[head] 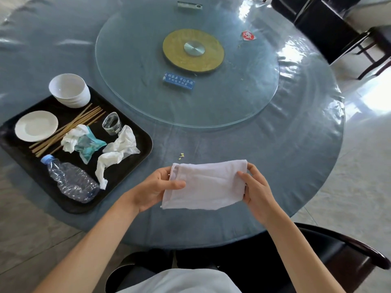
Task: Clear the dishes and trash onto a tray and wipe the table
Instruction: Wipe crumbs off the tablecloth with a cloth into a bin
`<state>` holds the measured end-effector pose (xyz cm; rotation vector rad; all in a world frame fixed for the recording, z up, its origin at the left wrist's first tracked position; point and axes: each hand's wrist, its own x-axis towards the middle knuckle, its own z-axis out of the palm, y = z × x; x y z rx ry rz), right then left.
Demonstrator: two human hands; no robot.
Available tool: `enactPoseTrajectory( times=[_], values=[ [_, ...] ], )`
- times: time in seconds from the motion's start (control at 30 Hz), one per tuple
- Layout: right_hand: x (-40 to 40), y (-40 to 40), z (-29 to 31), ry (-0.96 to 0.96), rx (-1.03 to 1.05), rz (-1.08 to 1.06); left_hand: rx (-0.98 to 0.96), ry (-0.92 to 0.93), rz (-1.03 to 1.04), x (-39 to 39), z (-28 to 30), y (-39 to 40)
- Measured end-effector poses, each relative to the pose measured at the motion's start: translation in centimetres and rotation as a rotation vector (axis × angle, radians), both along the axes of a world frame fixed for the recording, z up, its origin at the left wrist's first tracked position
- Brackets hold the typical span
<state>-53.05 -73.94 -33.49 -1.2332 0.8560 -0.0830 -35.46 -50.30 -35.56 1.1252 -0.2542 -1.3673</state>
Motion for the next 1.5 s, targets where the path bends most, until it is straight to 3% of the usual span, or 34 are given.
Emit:
enactPoseTrajectory(
  times=[0.27,0.43,0.6,0.73,0.93,1.13,1.2,1.27,1.33,1.4,1.5],
  values=[
    [-0.3,-0.6,1.9,0.074,-0.235,0.085,0.054,-0.092,0.102,0.3,2.3,0.6],
    [0.8,-1.6,3.0,0.161,-0.289,0.056,0.160,-0.352,0.193,1.1,4.0,-0.8],
    [1.3,-2.5,3.6,0.181,-0.339,0.089,0.085,-0.452,0.050,1.9,5.1,-1.7],
    [1.8,-2.9,3.6,0.183,-0.369,0.100,0.162,-0.701,0.074,2.1,5.0,-2.3],
    [1.9,-3.5,3.9,0.061,-0.390,0.223,0.065,-0.639,0.280,3.7,4.9,-2.5],
    [3.0,-2.7,3.3,0.093,-0.629,0.149,0.227,-0.832,0.153,4.9,4.4,-3.0],
    [3.2,-2.4,3.5,0.064,-0.725,0.180,0.285,-0.990,0.070,5.4,4.3,-3.2],
    [3.4,-2.4,3.6,0.035,-0.724,0.237,0.355,-1.155,0.009,5.6,4.3,-3.4],
    [3.7,-2.4,3.8,-0.026,-0.621,0.221,0.374,-1.207,0.024,6.0,4.4,-3.7],
    [3.9,-2.4,4.1,-0.104,-0.512,0.114,0.268,-1.052,0.060,6.9,4.3,-3.8],
    [4.5,-1.9,4.5,-0.189,-0.404,0.009,-0.027,-0.502,0.098,7.9,4.4,-3.8]
  ],
)
